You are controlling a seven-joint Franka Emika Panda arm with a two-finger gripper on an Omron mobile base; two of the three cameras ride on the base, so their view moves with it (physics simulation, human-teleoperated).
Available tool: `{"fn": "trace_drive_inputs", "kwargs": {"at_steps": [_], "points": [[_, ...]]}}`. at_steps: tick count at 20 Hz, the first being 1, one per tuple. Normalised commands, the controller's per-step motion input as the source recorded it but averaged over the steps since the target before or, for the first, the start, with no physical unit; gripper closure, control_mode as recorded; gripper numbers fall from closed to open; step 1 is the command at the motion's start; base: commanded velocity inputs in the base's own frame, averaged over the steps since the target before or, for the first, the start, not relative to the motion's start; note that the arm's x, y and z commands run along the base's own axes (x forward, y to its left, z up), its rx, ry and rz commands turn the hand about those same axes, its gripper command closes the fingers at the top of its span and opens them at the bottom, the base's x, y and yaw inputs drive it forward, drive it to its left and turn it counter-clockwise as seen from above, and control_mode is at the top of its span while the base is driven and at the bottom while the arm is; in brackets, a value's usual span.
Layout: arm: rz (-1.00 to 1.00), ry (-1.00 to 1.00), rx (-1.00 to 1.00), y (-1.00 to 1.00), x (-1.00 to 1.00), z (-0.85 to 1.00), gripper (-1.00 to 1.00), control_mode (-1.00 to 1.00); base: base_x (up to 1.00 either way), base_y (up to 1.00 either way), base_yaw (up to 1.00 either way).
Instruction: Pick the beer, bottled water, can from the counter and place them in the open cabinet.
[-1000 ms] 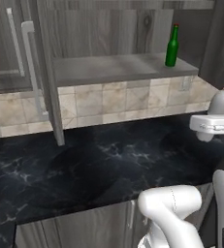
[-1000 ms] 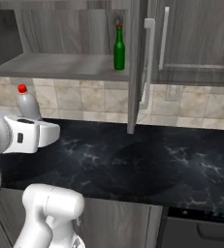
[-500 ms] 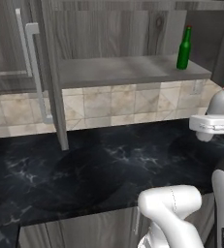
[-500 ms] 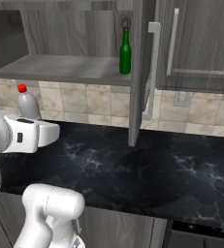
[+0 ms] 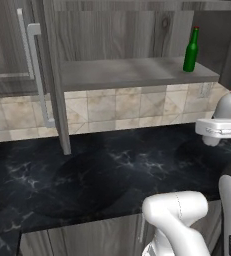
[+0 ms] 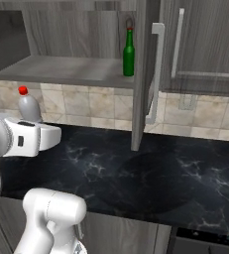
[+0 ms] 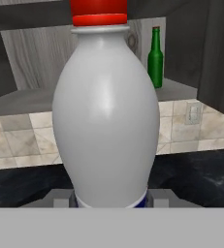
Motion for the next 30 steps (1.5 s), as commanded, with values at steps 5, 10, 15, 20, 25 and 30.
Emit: {"fn": "trace_drive_inputs", "kwargs": {"at_steps": [5, 10, 15, 20, 25, 30], "points": [[0.00, 0.00, 0.00, 0.00, 0.00, 0.00, 1.00, -1.00, 0.00, 0.00, 0.00], [0.00, 0.00, -0.01, 0.00, 0.00, 0.30, 1.00, -1.00, 0.00, 0.00, 0.00], [-0.02, 0.00, -0.06, 0.00, -0.01, 0.37, 1.00, -1.00, 0.00, 0.00, 0.00], [-0.01, 0.00, -0.06, 0.00, 0.00, 0.14, 1.00, -1.00, 0.00, 0.00, 0.00], [-0.01, -0.02, -0.06, 0.00, 0.00, 0.04, 1.00, -1.00, 0.00, 0.00, 0.00], [-0.01, -0.03, -0.02, 0.00, 0.05, 0.19, 1.00, -1.00, 0.00, 0.00, 0.00]]}}
